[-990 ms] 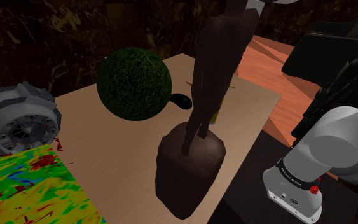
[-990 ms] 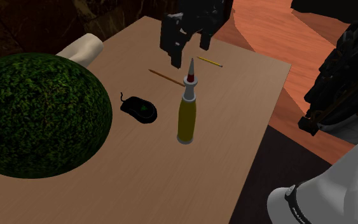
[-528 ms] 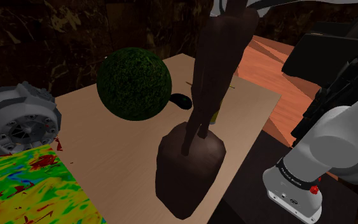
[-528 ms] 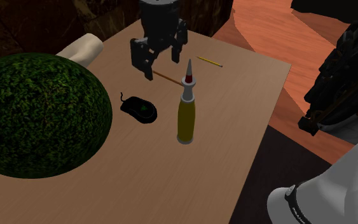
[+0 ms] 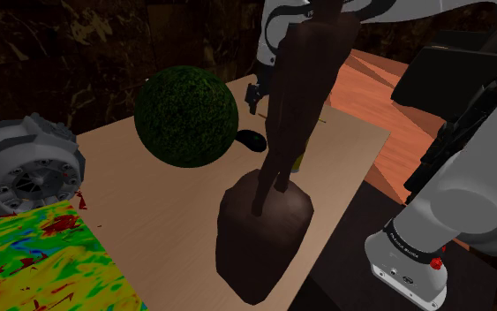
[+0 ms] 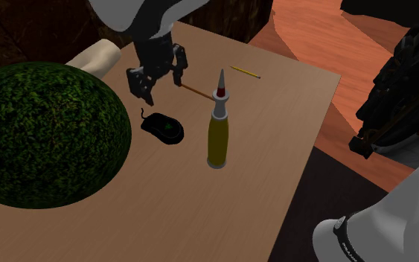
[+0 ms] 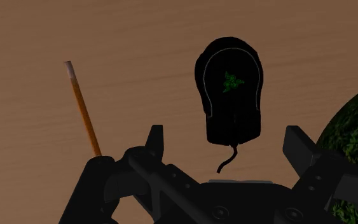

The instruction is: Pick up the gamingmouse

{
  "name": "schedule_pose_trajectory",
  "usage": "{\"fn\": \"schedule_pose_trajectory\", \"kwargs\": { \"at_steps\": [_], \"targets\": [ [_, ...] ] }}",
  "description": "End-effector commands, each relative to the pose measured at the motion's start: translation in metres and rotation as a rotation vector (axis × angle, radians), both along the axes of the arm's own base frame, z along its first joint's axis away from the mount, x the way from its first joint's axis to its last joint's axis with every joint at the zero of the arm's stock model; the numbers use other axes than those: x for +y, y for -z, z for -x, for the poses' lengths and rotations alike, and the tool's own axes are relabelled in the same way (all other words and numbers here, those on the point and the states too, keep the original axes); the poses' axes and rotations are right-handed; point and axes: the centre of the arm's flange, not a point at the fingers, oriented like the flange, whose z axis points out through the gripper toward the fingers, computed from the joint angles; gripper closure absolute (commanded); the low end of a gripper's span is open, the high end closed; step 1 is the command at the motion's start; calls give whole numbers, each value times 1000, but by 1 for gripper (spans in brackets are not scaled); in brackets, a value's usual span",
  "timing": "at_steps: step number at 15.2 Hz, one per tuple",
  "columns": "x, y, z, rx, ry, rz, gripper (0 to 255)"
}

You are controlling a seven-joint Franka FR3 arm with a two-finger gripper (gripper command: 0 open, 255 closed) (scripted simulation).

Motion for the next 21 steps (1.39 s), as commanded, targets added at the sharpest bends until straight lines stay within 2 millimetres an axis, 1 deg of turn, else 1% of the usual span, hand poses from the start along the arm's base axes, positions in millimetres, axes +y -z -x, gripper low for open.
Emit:
{"fn": "schedule_pose_trajectory", "kwargs": {
  "at_steps": [1, 8, 9, 16, 18, 19, 21],
  "targets": [
    [12, 17, -21, 3, -5, 4, 0],
    [40, 78, -88, 16, -24, 17, 0],
    [42, 81, -92, 17, -26, 18, 0],
    [42, 118, -92, 17, -26, 18, 0],
    [42, 121, -92, 17, -25, 18, 0],
    [43, 121, -95, 17, -26, 18, 255],
    [43, 118, -96, 16, -26, 18, 255]
  ]
}}
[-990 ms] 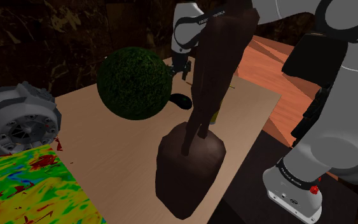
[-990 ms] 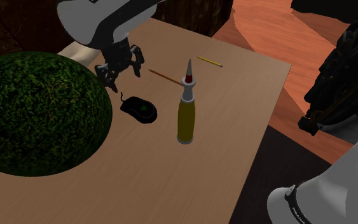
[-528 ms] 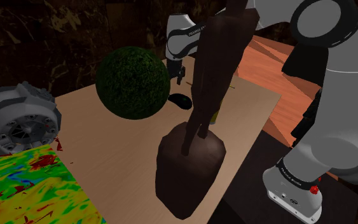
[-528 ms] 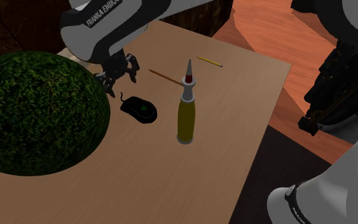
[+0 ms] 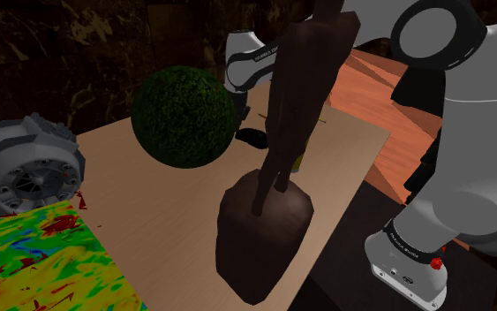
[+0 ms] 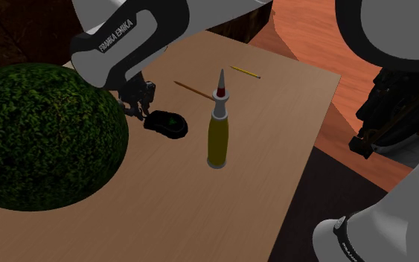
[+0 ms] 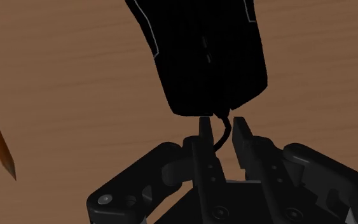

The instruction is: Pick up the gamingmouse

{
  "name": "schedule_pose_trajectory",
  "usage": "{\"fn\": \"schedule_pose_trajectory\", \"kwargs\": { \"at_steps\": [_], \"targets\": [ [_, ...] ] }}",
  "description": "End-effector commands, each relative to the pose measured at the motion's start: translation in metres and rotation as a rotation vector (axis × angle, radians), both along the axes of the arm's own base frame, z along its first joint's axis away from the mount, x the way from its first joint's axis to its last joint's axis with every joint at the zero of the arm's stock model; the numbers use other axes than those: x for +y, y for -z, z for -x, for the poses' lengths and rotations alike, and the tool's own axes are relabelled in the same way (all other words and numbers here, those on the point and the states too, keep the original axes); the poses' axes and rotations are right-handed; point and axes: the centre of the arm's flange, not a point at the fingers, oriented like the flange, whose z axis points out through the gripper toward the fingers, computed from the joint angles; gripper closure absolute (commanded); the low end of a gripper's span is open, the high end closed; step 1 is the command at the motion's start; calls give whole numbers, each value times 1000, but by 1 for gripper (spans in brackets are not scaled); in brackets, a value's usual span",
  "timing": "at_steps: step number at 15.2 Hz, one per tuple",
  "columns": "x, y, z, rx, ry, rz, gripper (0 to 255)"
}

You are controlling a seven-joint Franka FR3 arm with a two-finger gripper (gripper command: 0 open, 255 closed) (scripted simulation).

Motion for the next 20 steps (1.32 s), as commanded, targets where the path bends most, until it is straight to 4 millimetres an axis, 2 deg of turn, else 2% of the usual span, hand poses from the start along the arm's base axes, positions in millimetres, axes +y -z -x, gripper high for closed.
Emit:
{"fn": "schedule_pose_trajectory", "kwargs": {
  "at_steps": [1, 7, 20],
  "targets": [
    [1, 0, 0, 1, -2, 0, 255],
    [1, 4, 4, 1, -2, -1, 255],
    [1, -65, 4, 1, -2, -1, 255]
  ]
}}
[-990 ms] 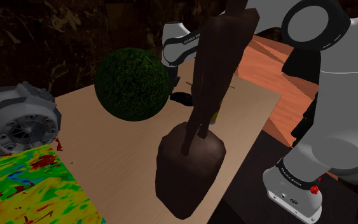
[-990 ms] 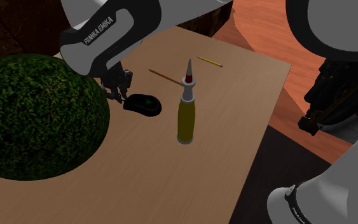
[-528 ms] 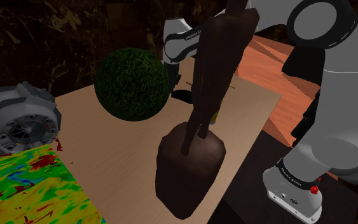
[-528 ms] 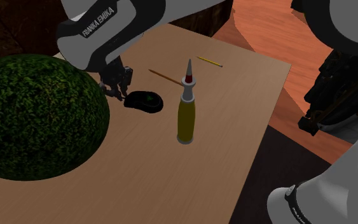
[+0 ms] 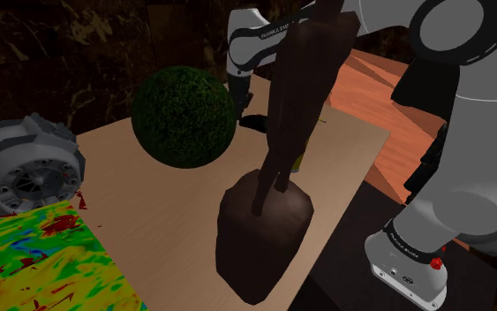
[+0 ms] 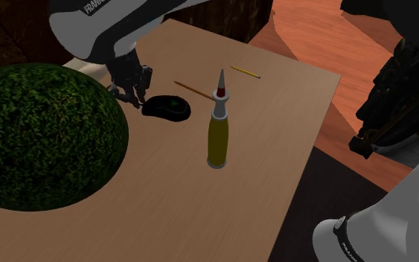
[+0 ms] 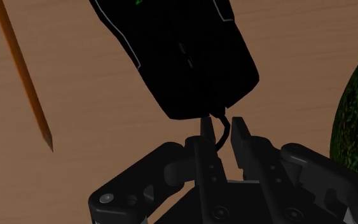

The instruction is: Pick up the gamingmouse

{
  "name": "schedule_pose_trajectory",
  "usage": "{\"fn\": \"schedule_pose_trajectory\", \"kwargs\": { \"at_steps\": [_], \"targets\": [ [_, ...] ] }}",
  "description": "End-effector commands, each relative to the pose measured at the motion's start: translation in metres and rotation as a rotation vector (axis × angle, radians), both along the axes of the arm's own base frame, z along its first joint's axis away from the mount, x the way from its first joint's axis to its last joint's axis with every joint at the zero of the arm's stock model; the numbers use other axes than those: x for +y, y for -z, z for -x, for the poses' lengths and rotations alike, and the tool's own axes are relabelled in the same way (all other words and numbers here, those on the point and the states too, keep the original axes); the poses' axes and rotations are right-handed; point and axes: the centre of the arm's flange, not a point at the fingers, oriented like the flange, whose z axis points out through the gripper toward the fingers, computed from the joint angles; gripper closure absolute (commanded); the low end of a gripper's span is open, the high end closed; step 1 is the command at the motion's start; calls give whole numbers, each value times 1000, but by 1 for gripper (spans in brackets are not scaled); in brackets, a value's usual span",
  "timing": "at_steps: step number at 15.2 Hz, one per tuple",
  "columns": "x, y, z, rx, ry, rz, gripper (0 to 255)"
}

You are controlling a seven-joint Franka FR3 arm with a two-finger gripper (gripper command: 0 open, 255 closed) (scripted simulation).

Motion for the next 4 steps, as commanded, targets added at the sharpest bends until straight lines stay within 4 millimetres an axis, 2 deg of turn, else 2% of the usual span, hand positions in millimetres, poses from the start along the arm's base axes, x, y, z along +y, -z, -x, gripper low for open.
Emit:
{"fn": "schedule_pose_trajectory", "kwargs": {
  "at_steps": [1, 4],
  "targets": [
    [2, -12, 0, -1, -2, -1, 255],
    [2, -18, 0, -1, -2, -1, 255]
  ]
}}
